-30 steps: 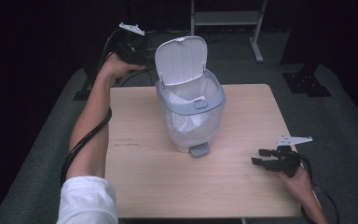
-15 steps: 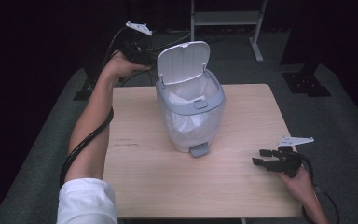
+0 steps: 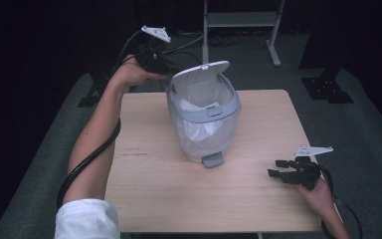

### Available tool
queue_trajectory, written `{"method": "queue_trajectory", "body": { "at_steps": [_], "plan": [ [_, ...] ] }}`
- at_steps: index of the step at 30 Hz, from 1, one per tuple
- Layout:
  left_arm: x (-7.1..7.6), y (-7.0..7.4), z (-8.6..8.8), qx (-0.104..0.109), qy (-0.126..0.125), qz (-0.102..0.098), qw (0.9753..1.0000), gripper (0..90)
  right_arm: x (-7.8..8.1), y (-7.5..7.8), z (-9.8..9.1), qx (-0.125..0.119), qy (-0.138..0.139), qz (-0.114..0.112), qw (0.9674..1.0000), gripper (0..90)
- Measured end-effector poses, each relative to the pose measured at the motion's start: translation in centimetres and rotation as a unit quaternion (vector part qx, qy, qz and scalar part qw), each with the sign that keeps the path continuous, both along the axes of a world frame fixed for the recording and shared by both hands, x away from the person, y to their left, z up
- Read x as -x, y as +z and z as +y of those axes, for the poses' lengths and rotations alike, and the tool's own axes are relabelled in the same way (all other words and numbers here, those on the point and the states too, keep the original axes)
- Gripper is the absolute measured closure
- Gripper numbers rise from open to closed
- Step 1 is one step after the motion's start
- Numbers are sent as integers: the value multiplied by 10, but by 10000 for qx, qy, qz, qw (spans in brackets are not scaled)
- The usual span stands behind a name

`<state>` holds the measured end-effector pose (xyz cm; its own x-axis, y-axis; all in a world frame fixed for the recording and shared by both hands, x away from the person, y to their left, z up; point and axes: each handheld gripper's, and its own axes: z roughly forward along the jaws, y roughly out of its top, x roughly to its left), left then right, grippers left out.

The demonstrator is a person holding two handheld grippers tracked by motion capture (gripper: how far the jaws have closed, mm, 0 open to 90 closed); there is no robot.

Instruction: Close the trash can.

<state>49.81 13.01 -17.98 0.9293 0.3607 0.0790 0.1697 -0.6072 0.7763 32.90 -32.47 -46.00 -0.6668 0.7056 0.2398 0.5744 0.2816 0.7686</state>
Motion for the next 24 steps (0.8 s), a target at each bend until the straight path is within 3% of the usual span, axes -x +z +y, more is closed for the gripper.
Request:
{"method": "queue_trajectory", "body": {
  "at_steps": [24],
  "plan": [
    [22, -12, -35, -196, -387, -4, 9991, 736, 2, 1, 6, 75, 71, -24, 9999, 383]
  ]
}}
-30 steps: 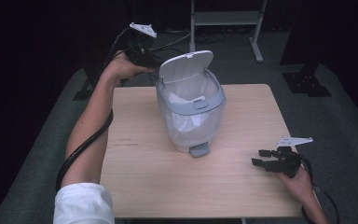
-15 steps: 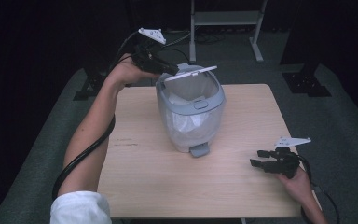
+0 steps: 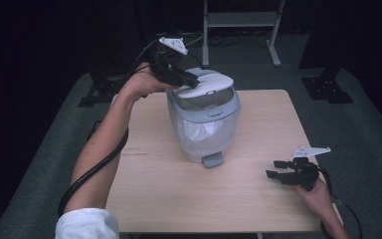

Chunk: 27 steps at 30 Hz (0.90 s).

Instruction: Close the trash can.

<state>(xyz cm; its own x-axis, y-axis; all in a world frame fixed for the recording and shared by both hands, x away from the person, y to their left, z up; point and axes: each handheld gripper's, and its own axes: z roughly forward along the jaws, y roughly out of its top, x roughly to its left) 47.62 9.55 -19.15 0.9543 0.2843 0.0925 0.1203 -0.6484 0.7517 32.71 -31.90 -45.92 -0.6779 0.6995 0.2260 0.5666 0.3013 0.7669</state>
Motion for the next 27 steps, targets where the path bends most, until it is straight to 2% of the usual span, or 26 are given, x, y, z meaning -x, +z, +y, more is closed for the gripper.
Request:
{"method": "queue_trajectory", "body": {
  "at_steps": [11, 27],
  "plan": [
    [8, -5, -13, -164, -197, -8, 9997, 711, 0, 0, 2, 23, 19, -2, 10000, 383],
    [11, -13, -18, -211, -237, 24, 9995, 695, 0, 0, 5, 57, 37, 19, 10000, 383]
  ]
}}
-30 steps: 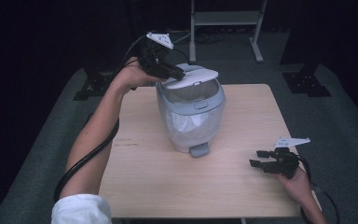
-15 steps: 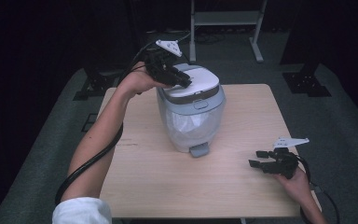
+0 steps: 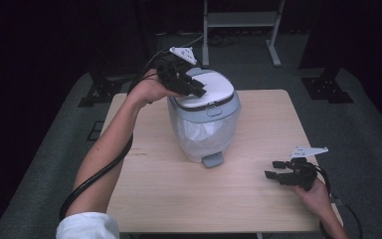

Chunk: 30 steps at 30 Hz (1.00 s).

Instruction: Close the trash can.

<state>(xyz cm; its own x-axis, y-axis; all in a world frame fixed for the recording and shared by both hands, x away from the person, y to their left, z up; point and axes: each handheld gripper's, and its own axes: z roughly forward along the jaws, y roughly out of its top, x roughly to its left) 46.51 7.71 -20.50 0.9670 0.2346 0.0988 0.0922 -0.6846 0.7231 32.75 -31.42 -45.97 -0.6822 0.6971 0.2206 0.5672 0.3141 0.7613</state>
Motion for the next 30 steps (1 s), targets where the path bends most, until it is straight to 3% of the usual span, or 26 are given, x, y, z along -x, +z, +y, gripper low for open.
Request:
{"method": "queue_trajectory", "body": {
  "at_steps": [20, 30],
  "plan": [
    [1, -9, -11, -147, -140, 28, 9998, 684, 0, 0, 0, 8, -2, -12, 10000, 383],
    [1, -12, -12, -8, -112, 92, 9999, 679, 0, 0, -1, 35, -8, -33, 10000, 383]
  ]
}}
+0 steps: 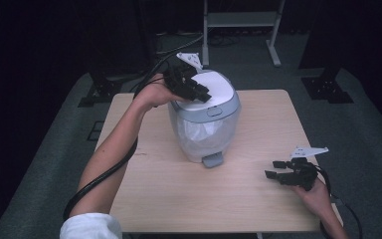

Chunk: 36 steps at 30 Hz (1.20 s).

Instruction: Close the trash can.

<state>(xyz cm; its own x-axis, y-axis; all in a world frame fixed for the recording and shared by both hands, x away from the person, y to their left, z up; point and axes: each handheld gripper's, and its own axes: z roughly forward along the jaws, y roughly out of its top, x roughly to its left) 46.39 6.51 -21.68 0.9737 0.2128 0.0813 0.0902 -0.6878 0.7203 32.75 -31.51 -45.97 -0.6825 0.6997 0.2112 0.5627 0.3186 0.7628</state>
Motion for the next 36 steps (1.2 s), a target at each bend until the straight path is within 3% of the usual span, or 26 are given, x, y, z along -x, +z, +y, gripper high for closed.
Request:
{"method": "queue_trajectory", "body": {
  "at_steps": [11, 18, 25, 29, 32, 36],
  "plan": [
    [-2, -7, -2, 349, 22, 101, 9993, 667, -1, 0, 0, 17, -42, -1, 10000, 383],
    [0, -7, -3, 309, 109, 60, 9994, 669, -2, -1, -1, 25, -52, -1, 10000, 383],
    [3, -12, -1, 346, 23, -76, 9994, 670, -2, -1, -1, 67, -50, -2, 10000, 383],
    [4, -8, -1, 176, 84, -226, 9996, 591, -2, 0, -1, 39, -74, -10, 10000, 383],
    [5, -5, 6, 444, 164, -174, 9987, 541, -1, 1, -2, 28, -79, -22, 10000, 383],
    [9, -2, 14, 485, 222, -178, 9984, 508, -1, 0, -3, 22, -109, 1, 9999, 383]
  ]
}}
